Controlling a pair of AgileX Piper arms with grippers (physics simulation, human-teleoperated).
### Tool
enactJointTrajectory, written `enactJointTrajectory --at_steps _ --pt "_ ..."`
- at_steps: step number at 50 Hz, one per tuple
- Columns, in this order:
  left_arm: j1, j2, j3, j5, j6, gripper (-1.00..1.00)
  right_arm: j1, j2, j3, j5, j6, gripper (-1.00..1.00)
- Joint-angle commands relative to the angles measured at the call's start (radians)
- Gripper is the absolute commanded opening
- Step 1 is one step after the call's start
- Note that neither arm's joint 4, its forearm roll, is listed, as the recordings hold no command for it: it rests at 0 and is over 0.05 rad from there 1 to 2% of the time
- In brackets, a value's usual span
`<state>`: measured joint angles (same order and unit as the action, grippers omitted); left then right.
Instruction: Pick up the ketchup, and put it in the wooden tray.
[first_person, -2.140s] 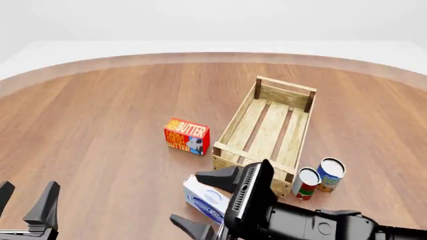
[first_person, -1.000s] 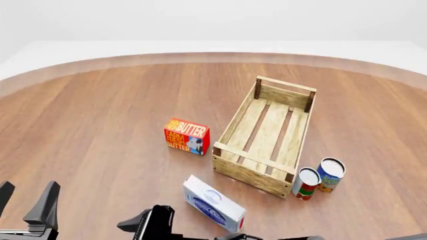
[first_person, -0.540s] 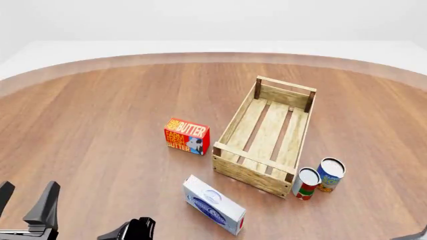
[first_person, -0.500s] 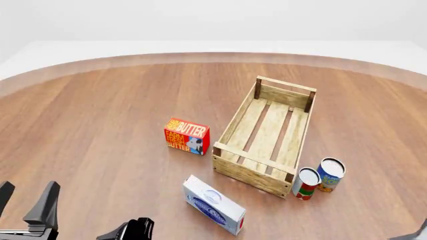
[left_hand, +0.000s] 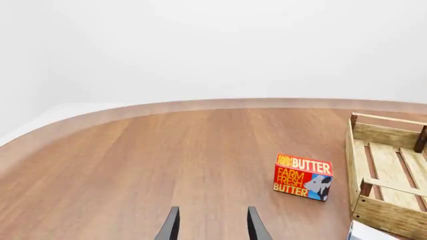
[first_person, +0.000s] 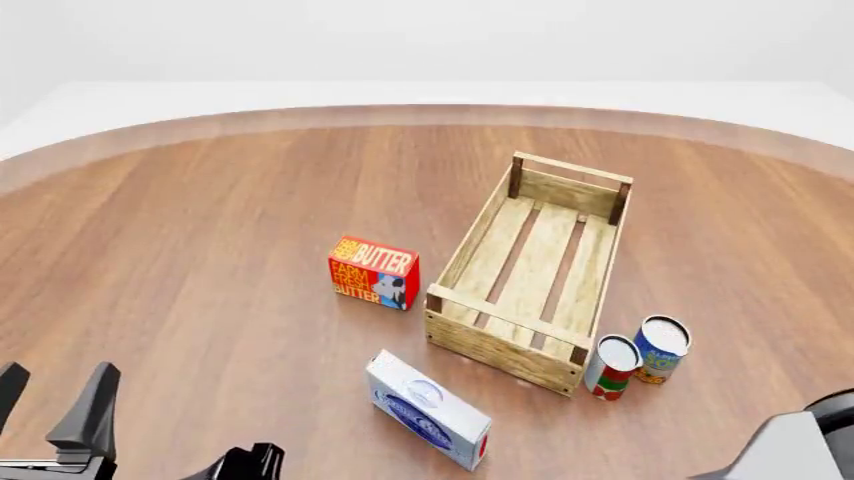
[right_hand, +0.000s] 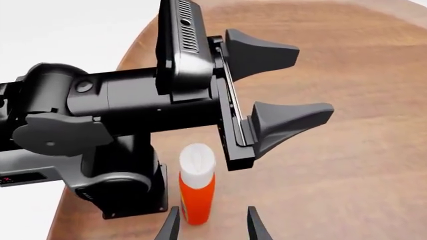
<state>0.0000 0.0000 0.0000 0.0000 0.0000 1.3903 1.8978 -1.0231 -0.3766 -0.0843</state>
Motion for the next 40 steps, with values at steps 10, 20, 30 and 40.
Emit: enactJointTrajectory --at_steps 10,20,30,40 --pt "0.000 0.000 0.000 0.000 0.000 1.00 0.022 0.103 -0.078 0.005 0.011 1.00" --pt "0.000 0.000 0.000 0.000 0.000 1.00 0.037 0.152 -0.096 -0.011 0.022 1.00" --pt "0.000 0.000 0.000 0.000 0.000 1.00 0.056 0.187 -0.108 -0.022 0.021 1.00" --pt "0.000 0.000 0.000 0.000 0.000 1.00 0.054 0.216 -0.126 -0.026 0.018 1.00"
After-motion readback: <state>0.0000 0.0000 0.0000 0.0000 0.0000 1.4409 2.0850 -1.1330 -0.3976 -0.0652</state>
